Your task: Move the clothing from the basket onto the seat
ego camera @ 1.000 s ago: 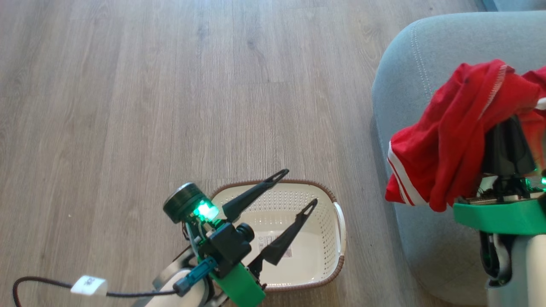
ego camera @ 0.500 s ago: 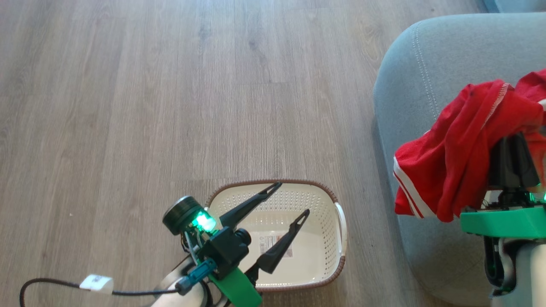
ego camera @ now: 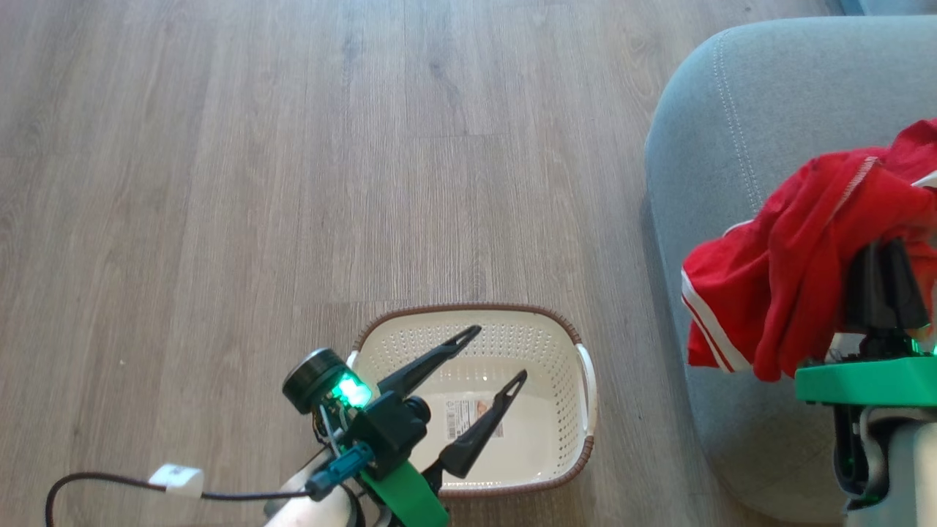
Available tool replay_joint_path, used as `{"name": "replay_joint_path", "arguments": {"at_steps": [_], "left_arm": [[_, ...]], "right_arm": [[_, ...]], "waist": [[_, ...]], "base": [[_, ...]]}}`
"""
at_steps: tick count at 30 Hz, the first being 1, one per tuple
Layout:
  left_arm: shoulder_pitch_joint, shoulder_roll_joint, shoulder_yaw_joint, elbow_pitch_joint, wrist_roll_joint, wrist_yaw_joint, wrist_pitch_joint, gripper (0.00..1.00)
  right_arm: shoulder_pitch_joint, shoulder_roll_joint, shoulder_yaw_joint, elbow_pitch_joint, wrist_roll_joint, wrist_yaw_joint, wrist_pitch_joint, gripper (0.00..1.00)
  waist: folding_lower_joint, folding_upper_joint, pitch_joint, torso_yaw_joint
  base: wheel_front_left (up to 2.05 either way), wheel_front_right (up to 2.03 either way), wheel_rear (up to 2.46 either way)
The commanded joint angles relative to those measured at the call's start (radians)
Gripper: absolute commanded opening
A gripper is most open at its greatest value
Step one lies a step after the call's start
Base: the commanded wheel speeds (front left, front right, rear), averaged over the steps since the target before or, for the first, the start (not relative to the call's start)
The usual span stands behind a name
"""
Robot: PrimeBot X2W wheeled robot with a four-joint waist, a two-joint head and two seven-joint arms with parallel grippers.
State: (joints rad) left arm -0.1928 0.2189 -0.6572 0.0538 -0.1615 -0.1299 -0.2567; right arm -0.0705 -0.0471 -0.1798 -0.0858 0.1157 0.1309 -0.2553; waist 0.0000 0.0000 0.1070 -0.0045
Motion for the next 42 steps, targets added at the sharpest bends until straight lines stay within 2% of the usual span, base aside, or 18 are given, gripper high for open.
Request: {"name": "replay_joint_path", "arguments": {"at_steps": [1, 11, 26, 33, 42], "left_arm": [[-0.034, 0.006, 0.024, -0.021, -0.013, -0.001, -0.005, 1.0], [-0.042, 0.007, 0.01, -0.002, -0.021, -0.001, -0.005, 1.0], [-0.04, 0.008, 0.015, 0.001, -0.02, -0.001, -0.005, 1.0], [-0.043, 0.015, 0.022, -0.007, -0.015, -0.001, -0.005, 1.0], [-0.059, 0.029, 0.021, -0.024, -0.007, -0.001, -0.005, 1.0]], "right_arm": [[-0.026, -0.003, 0.023, -0.025, 0.01, 0.0, -0.006, 0.0], [-0.03, -0.003, 0.021, 0.023, 0.019, 0.0, -0.006, 0.0], [-0.038, -0.003, 0.022, 0.015, 0.014, 0.0, -0.006, 0.0], [-0.053, -0.003, 0.011, -0.02, 0.007, 0.0, -0.006, 0.0], [-0.069, -0.003, -0.019, -0.099, 0.002, 0.0, -0.006, 0.0]], "waist": [[0.0, 0.0, 0.001, 0.0], [0.0, 0.0, 0.009, -0.001], [0.0, 0.0, 0.01, -0.009], [0.0, 0.0, 0.025, -0.061], [0.0, 0.0, 0.056, -0.177]], "base": [[0.0, 0.0, 0.0], [0.0, 0.0, 0.0], [0.0, 0.0, 0.0], [0.0, 0.0, 0.0], [0.0, 0.0, 0.0]]}}
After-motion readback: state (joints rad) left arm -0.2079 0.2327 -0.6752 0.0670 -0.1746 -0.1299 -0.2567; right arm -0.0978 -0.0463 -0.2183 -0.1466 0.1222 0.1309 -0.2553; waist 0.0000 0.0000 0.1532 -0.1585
